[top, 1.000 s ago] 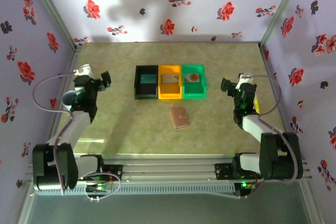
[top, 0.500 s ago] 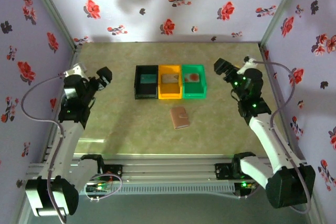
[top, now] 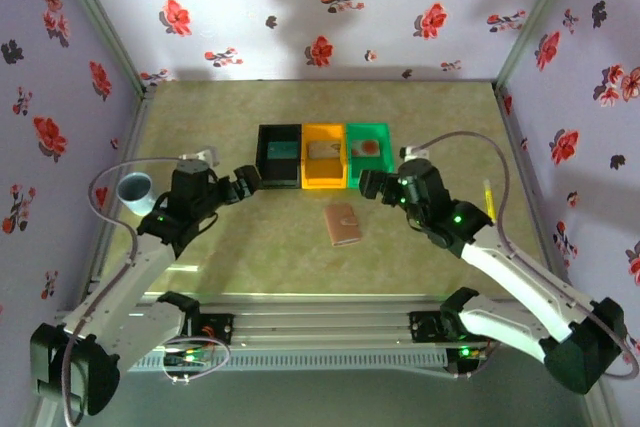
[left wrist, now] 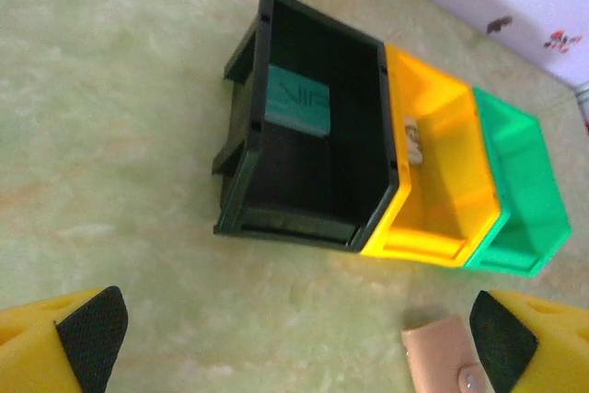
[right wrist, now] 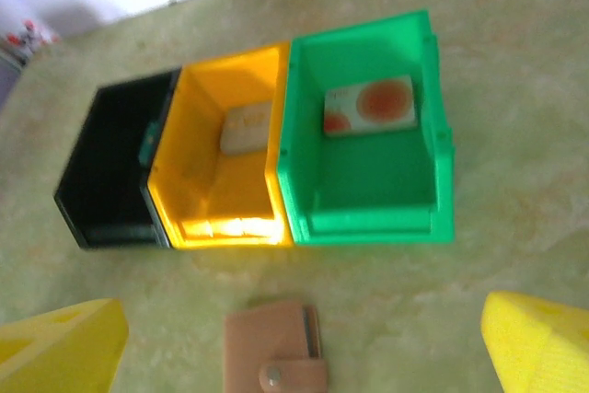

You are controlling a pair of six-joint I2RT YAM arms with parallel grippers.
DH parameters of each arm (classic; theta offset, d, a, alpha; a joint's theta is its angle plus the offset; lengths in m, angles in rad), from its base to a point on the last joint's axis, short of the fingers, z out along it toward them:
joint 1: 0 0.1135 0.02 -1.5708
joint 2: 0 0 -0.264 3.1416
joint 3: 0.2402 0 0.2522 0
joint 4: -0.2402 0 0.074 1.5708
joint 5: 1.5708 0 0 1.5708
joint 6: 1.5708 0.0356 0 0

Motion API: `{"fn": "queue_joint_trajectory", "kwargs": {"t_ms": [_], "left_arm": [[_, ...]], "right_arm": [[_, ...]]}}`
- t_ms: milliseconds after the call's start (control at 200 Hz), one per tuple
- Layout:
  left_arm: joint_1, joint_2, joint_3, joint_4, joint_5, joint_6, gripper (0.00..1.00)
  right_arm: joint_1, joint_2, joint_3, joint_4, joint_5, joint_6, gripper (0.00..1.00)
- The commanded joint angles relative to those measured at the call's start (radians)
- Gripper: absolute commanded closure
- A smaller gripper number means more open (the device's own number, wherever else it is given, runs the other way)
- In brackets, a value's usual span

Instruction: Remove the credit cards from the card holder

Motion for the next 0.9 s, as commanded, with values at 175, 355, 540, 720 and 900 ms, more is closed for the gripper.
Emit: {"fn": "queue_joint_trajectory", "kwargs": {"t_ms": [175,355,540,720,900], "left_arm": [[-0.113,0.045,-0.048,-0.071,-0.099,-0.074,0.0],[-0.168,0.068,-0.081,-0.051,-0.106,-0.112,0.0],[-0.223,0.077,-0.097,-0.043,-0.154,-0.132,0.0],[-0.251,0.095,-0.129,-0.005,-0.161,-0.172,0.0],[-0.265,0.104,-0.151,0.017,-0.164,-0.196,0.0]], "right_arm": [[0.166,0.106,-0.036,-0.098,0.12,0.095,0.09],[0.213,0.192,-0.037,-0.082,0.112,0.131,0.15],[0.237,0.303,-0.009,-0.074,0.093,0.13,0.24],[0.251,0.402,0.019,-0.046,0.092,0.134,0.33],[0.255,0.493,0.074,-0.061,0.092,0.125,0.38]]}}
